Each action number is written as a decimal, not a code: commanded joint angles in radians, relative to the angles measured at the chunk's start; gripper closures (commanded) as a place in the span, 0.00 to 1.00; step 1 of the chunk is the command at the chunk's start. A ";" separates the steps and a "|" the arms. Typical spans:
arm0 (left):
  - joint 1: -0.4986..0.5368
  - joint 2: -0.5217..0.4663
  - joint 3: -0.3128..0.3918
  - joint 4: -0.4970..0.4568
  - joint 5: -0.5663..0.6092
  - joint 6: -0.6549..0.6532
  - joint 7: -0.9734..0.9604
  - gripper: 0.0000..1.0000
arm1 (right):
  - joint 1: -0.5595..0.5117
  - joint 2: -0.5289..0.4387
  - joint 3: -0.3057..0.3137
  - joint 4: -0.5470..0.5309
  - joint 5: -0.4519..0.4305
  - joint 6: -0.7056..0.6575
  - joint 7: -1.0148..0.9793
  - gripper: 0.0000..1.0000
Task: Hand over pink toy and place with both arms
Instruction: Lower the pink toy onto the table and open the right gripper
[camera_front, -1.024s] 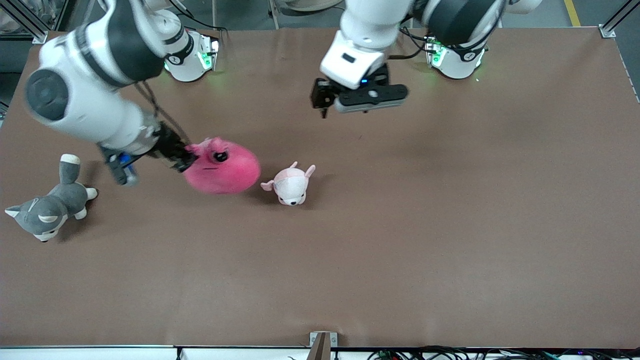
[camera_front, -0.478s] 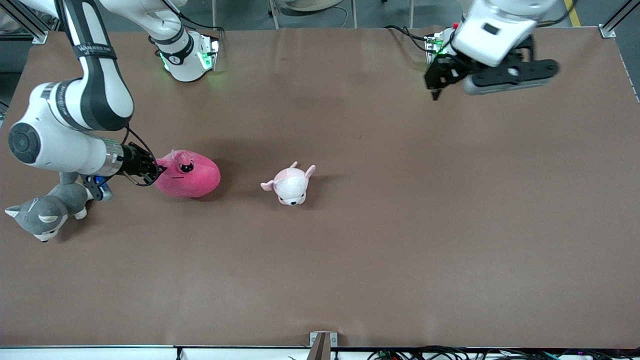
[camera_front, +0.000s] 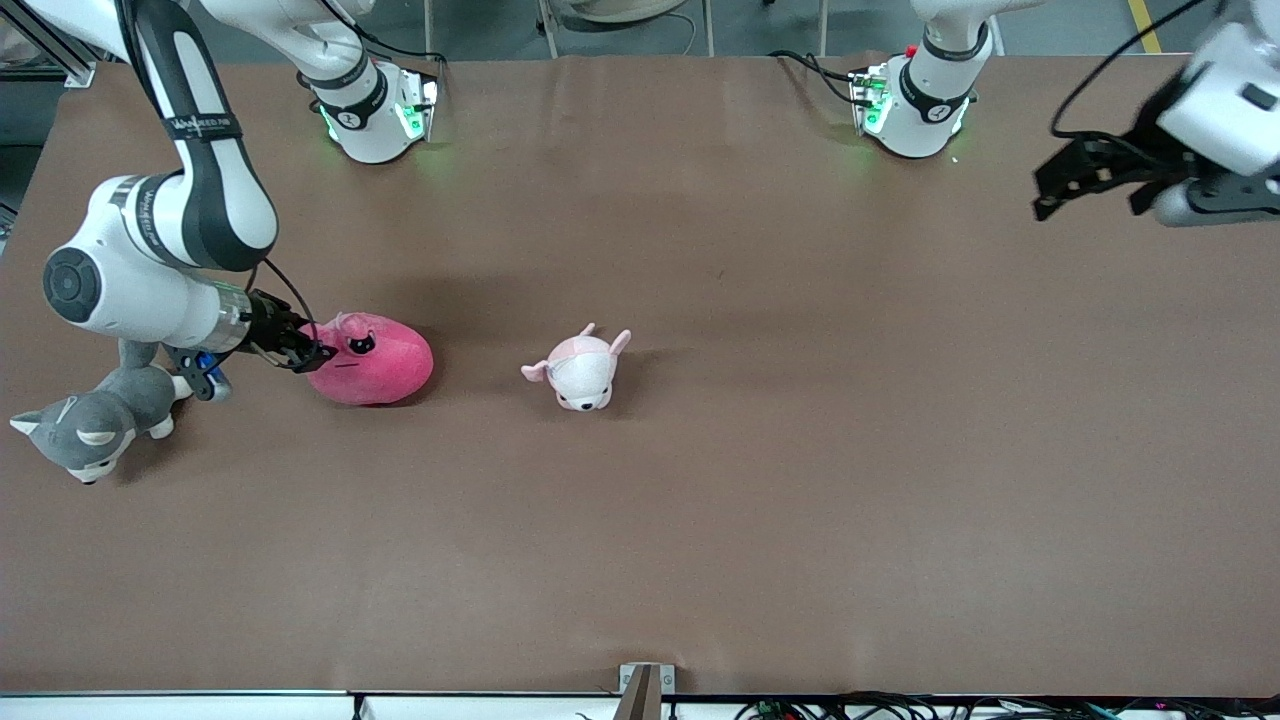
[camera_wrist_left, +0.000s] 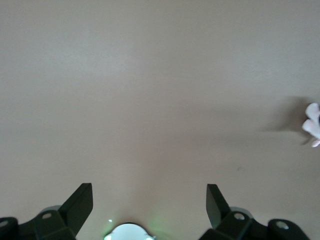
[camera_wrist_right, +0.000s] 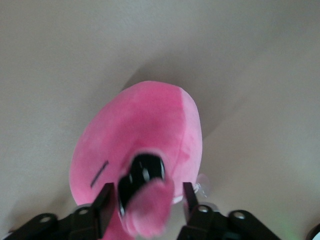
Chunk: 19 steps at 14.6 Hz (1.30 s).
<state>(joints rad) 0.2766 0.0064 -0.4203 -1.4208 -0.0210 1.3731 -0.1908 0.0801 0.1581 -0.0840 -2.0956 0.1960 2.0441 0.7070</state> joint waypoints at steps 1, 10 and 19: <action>0.033 -0.032 -0.006 -0.084 -0.014 0.029 0.036 0.00 | -0.020 -0.037 0.018 0.038 -0.067 -0.018 -0.128 0.00; 0.062 -0.028 -0.006 -0.070 -0.011 0.096 0.041 0.00 | -0.051 -0.023 0.018 0.413 -0.239 -0.226 -0.657 0.00; 0.066 -0.006 -0.006 -0.063 0.000 0.106 0.037 0.00 | -0.105 -0.009 0.020 0.545 -0.240 -0.334 -0.693 0.00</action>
<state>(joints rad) 0.3286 0.0010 -0.4204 -1.4845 -0.0236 1.4692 -0.1605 0.0017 0.1375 -0.0841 -1.5765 -0.0237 1.7250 0.0268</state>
